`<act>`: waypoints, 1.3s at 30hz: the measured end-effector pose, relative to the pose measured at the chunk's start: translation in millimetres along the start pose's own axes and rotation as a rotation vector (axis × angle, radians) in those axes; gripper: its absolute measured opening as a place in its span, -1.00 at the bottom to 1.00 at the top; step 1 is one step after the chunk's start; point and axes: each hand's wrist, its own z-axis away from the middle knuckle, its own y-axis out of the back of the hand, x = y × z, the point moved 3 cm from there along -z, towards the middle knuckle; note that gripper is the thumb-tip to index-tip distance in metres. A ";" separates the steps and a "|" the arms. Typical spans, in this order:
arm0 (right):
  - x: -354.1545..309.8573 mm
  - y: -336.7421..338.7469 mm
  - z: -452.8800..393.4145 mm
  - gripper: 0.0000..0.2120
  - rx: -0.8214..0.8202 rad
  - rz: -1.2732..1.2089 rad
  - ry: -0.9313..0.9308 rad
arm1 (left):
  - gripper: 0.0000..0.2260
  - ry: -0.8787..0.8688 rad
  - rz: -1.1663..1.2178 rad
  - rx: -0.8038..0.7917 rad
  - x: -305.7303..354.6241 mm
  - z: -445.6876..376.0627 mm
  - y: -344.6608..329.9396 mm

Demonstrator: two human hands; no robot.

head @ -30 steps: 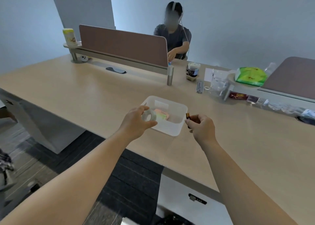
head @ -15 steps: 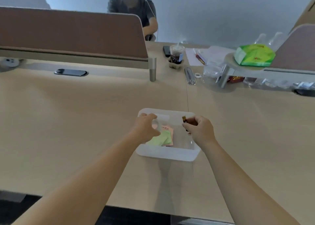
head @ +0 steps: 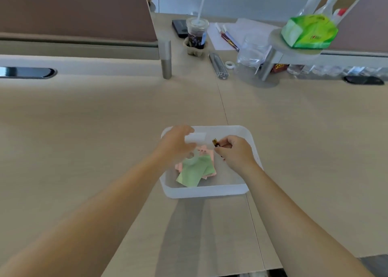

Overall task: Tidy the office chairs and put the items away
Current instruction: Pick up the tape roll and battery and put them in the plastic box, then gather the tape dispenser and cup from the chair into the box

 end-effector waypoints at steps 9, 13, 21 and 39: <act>-12.3 -24.6 -7.2 -0.66 0.035 0.213 0.047 | -0.72 -0.049 0.088 0.211 -17.9 24.9 51.7; -27.5 -8.9 7.4 -0.69 0.097 0.112 0.141 | -0.73 -0.003 0.141 0.245 -18.1 39.7 51.1; -94.2 -8.1 67.0 -0.78 -0.100 -0.009 0.418 | -0.76 0.063 0.225 0.482 0.1 123.1 71.0; -138.6 -174.9 369.2 -0.93 -1.026 0.032 0.813 | -0.80 0.703 0.152 1.181 -69.6 540.4 80.9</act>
